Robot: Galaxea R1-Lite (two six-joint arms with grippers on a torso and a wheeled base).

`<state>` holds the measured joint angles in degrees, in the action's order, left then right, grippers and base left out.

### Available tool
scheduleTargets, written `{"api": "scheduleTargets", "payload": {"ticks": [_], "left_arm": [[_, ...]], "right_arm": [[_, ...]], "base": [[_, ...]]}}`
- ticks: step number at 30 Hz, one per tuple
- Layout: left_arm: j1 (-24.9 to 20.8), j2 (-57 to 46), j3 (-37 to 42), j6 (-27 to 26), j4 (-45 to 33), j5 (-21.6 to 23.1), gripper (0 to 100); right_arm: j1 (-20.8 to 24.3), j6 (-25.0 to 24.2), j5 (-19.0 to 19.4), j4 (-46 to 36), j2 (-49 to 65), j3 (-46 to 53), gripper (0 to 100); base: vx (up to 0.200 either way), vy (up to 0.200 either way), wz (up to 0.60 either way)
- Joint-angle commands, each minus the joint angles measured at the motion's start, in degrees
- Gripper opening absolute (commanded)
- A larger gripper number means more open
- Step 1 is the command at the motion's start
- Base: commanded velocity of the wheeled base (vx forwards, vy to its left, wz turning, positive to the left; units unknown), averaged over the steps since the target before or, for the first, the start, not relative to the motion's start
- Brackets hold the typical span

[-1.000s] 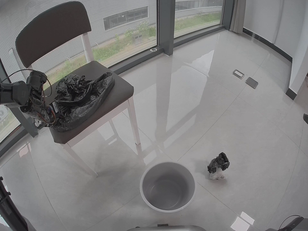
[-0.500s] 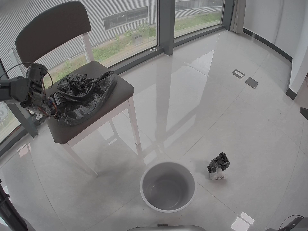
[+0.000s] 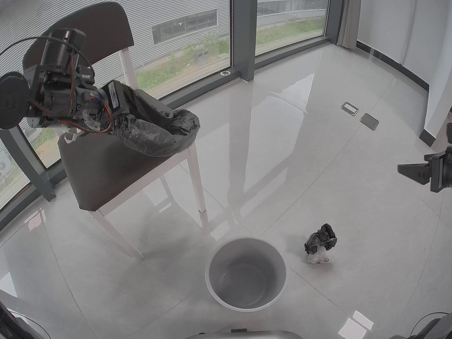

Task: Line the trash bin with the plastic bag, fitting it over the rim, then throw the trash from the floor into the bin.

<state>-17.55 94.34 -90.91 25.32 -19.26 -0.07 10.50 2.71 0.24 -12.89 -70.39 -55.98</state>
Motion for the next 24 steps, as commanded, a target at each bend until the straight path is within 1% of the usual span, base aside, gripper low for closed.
{"api": "scheduleTargets", "payload": {"ticks": [1, 2, 3, 7, 9, 10, 11, 12, 13, 14, 16, 19, 22, 23, 24], "left_arm": [[-4.07, -3.73, -2.96, -0.10, -0.07, 1.22, 0], [-4.15, -3.82, -3.05, -0.10, -0.07, 1.39, 0], [-5.03, -4.43, -3.49, -0.10, -0.16, 1.92, 0], [-7.76, -5.57, -4.28, 0.17, -1.39, 1.48, 0], [-8.29, -6.01, -4.37, 0.26, -2.27, 1.48, 0], [-8.72, -6.45, -4.37, 0.34, -3.59, 1.39, 0], [-8.72, -6.45, -4.37, 0.34, -3.59, 1.39, 0], [-8.81, -6.45, -4.81, 0.43, -3.94, 1.13, 0], [-8.81, -6.45, -4.81, 0.43, -3.94, 1.13, 0], [-9.16, -6.45, -5.77, 0.61, -4.03, 0.60, 0], [-10.04, -6.36, -6.65, 1.22, -4.12, 0.16, 0], [-11.63, -5.93, -8.85, 2.81, -4.47, -0.98, 0], [-12.33, -6.01, -9.55, 3.07, -5.00, -1.07, 0], [-13.30, -6.45, -10.08, 3.16, -5.70, -0.98, 0], [-13.65, -6.54, -10.08, 3.16, -5.79, -0.98, 0]], "right_arm": [[5.41, -1.83, -0.07, 0.76, -6.78, -0.45, 100], [5.59, -2.09, -0.07, 0.84, -7.04, -0.45, 100], [6.82, -2.79, -0.24, 2.07, -8.45, -0.53, 100], [8.84, -3.06, -0.68, 5.41, -10.73, -0.36, 100], [9.72, -3.15, -0.68, 5.68, -11.17, -0.27, 100], [11.21, -3.15, -0.77, 5.68, -11.70, -0.27, 100], [11.30, -3.15, -0.77, 5.77, -11.70, -0.27, 100], [12.71, -3.15, -0.77, 5.77, -12.40, -0.27, 100], [12.71, -3.15, -0.77, 5.77, -12.40, -0.27, 100], [14.29, -3.23, -0.86, 5.85, -13.63, -0.53, 100], [15.08, -3.23, -0.95, 6.38, -14.69, -0.62, 100], [16.84, -3.23, -1.03, 9.55, -18.29, -1.50, 100], [17.63, -3.15, -1.12, 11.48, -20.40, -2.20, 100], [18.51, -3.15, -1.39, 14.03, -23.65, -3.70, 100], [18.77, -3.15, -1.39, 14.64, -24.71, -4.31, 100]], "base": [[0.000, 0.000, 0.00], [0.000, 0.000, 0.00], [0.000, 0.000, 0.00], [0.000, 0.000, 0.00], [0.000, 0.000, 0.00], [0.000, 0.000, 0.00], [0.000, 0.000, 0.00], [0.000, 0.000, 0.00], [0.000, 0.000, 0.00], [0.000, 0.000, 0.00], [0.000, 0.000, 0.00], [0.000, 0.000, 0.00], [0.000, 0.000, 0.00], [0.000, 0.000, 0.00], [0.000, 0.000, 0.00]]}}
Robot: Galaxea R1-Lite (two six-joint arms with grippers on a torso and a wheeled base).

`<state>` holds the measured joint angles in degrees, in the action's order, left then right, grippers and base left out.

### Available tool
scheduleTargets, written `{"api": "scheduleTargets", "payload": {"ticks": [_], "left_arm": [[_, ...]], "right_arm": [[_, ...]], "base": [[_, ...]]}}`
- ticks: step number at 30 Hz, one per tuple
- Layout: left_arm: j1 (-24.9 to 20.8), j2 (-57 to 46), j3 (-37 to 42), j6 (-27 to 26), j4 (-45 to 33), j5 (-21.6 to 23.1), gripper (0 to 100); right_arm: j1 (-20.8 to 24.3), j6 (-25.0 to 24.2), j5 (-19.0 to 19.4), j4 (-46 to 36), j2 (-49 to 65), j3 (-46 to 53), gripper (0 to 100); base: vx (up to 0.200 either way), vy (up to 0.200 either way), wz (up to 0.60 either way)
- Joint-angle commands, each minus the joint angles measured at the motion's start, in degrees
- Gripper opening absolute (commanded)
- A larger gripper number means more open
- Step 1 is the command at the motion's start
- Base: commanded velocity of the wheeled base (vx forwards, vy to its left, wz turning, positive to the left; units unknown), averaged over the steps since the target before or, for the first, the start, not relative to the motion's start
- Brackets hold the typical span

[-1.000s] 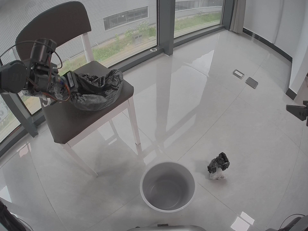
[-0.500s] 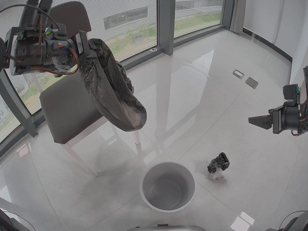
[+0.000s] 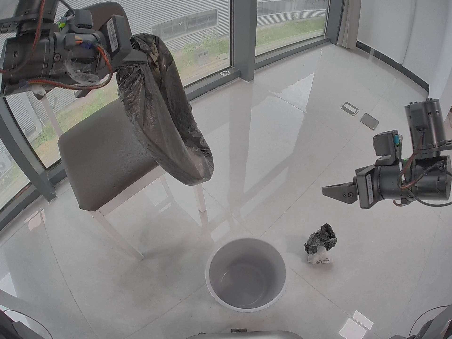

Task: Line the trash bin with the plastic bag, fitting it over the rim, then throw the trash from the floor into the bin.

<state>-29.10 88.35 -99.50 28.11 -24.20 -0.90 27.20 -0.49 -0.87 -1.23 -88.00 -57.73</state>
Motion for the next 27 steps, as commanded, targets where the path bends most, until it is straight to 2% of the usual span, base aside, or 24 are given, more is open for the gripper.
{"api": "scheduleTargets", "payload": {"ticks": [1, 8, 22, 27], "left_arm": [[-2.54, -0.72, -1.40, 0.37, -0.94, -0.15, 0], [-3.60, -0.72, -2.45, 0.45, -0.94, -0.15, 0], [-4.65, -2.12, -2.89, 2.91, -0.85, -0.06, 0], [-6.32, -2.48, -2.89, 4.41, -0.76, -0.15, 0]], "right_arm": [[2.25, -0.04, -0.28, 3.69, -8.41, -3.61, 100], [4.36, -2.41, -0.36, 4.92, -16.59, -12.14, 100], [9.72, -2.68, -0.19, 4.92, -28.01, -27.78, 100], [11.30, -5.66, -0.19, 4.83, -30.74, -32.09, 100]], "base": [[0.000, 0.000, 0.00], [0.000, 0.000, 0.00], [0.000, 0.000, 0.00], [0.000, 0.000, 0.00]]}}
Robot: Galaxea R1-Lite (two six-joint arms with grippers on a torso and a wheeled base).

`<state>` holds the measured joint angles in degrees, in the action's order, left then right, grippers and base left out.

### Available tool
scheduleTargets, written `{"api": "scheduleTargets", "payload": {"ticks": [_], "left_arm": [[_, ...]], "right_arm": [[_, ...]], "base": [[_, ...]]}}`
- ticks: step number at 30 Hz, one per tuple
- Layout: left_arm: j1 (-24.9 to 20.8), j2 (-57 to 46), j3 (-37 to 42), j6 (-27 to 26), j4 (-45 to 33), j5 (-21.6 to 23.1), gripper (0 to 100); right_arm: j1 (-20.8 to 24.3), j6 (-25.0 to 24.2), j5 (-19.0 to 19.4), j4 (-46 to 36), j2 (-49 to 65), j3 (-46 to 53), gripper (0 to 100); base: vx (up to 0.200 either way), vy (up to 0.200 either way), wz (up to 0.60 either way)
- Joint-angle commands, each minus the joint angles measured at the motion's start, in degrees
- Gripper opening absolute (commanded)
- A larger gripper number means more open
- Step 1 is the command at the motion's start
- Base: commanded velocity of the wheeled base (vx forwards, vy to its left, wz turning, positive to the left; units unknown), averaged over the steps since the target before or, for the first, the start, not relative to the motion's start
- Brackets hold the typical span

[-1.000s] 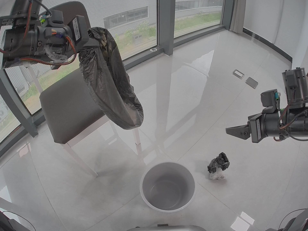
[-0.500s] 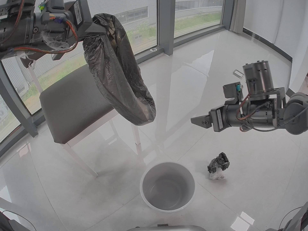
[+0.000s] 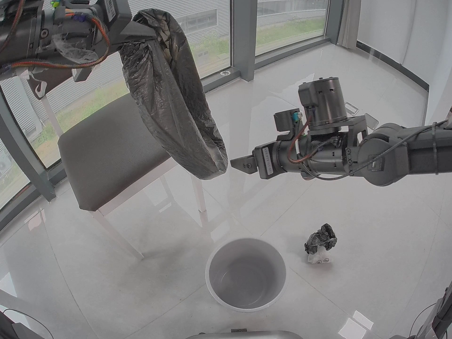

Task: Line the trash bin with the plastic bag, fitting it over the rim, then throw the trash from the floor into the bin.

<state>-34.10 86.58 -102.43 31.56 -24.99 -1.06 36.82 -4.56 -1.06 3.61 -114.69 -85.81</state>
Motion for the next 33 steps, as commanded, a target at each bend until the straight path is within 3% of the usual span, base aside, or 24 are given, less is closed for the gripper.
{"api": "scheduleTargets", "payload": {"ticks": [1, 9, 30, 31, 33], "left_arm": [[-1.32, -0.71, 0.03, 0.96, 0.03, 0.01, 0], [-2.38, -0.88, 0.03, 2.36, 0.47, 0.09, 0], [-3.61, -0.44, -2.78, 5.00, 1.61, 0.53, 0], [-3.52, -0.36, -2.78, 5.00, 1.96, 0.53, 0], [-3.43, -0.09, -2.87, 5.00, 2.14, 0.53, 0]], "right_arm": [[1.68, -1.59, 0.01, 0.00, -4.05, -4.01, 100], [2.74, -1.86, 0.09, -0.44, -8.36, -11.31, 100], [2.30, -1.77, 0.71, -0.36, -13.19, -11.75, 100], [2.21, -1.77, 0.71, -0.44, -13.19, -11.66, 0], [2.21, -1.86, 0.71, -0.62, -13.19, -11.66, 0]], "base": [[0.000, 0.000, 0.00], [0.000, 0.000, 0.00], [0.000, 0.000, 0.00], [0.000, 0.000, 0.00], [0.000, 0.000, 0.00]]}}
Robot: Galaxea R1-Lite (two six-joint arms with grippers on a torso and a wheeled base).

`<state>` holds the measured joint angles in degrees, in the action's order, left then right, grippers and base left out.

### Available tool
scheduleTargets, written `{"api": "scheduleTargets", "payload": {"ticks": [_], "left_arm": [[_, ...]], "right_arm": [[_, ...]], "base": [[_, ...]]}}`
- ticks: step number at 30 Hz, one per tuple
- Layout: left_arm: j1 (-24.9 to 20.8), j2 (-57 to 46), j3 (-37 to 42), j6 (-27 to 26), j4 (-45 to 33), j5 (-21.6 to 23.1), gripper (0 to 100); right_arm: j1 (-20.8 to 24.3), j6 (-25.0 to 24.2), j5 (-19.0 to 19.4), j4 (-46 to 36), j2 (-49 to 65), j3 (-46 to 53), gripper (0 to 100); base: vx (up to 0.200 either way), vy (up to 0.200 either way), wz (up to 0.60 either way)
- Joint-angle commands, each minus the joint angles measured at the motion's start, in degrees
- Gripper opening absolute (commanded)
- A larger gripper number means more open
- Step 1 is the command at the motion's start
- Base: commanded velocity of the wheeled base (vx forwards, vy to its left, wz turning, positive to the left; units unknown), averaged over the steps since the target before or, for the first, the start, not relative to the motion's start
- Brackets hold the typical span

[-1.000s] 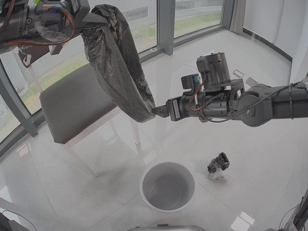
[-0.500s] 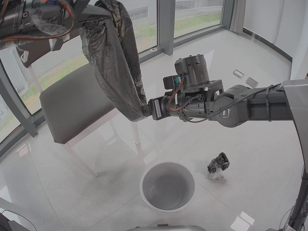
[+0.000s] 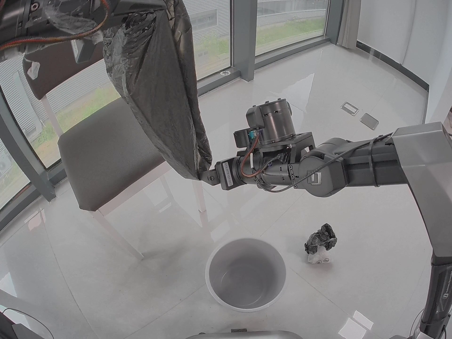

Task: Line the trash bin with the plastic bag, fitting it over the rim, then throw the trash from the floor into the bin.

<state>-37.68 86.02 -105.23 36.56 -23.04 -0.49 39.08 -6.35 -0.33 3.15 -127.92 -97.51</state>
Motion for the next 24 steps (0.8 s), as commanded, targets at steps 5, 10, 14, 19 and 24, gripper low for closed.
{"api": "scheduleTargets", "payload": {"ticks": [5, 10, 14, 19, 24], "left_arm": [[0.24, 0.56, -0.06, 0.00, 0.19, -0.04, 0], [0.24, 0.82, -0.06, 0.00, 0.19, 0.05, 0], [0.24, 0.99, -0.06, 0.00, 0.19, 0.05, 0], [0.33, 0.99, -0.06, 0.00, 0.10, 0.05, 0], [0.42, 1.17, 0.02, 0.00, 0.19, 0.05, 0]], "right_arm": [[-0.15, -0.06, -0.11, -0.16, 0.12, 0.13, 0], [-0.41, -0.06, -0.11, -0.07, 0.21, 0.04, 0], [-0.41, -0.06, -0.11, 0.02, 0.65, 0.04, 0], [-1.03, -0.15, -0.20, -0.07, 3.11, 0.66, 100], [-1.03, -1.03, -0.20, 0.37, 5.48, 1.89, 100]], "base": [[0.000, 0.000, 0.00], [0.000, 0.000, 0.00], [0.000, 0.000, 0.00], [0.000, 0.000, 0.00], [0.000, 0.000, 0.00]]}}
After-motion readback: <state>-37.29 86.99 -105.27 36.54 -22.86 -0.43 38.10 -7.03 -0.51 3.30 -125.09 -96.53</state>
